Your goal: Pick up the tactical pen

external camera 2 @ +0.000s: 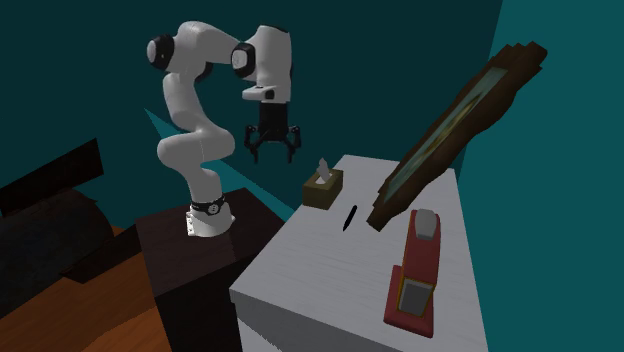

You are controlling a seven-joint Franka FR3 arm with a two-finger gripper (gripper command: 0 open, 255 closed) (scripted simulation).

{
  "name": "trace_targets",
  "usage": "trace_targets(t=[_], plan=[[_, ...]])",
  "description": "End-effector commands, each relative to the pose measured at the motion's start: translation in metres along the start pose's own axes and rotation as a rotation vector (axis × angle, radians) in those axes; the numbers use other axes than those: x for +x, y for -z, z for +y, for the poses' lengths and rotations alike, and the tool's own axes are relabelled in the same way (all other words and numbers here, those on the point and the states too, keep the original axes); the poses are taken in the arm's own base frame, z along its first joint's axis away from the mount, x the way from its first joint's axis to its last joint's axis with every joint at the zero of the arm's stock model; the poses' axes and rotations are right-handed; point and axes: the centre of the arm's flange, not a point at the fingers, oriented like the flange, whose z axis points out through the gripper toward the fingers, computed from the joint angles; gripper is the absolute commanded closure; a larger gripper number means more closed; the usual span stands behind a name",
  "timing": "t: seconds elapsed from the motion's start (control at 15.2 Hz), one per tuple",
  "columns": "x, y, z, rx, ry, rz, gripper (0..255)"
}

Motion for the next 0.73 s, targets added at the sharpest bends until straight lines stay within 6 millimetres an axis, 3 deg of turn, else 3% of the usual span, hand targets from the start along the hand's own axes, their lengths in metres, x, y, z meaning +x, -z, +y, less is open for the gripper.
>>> trace_targets(t=[0.0, 0.66], plan=[[-0.004, -0.013, -0.024, -0.002, -0.068, -0.004, 0], [0.003, -0.084, -0.136, -0.015, -0.377, -0.023, 0]])
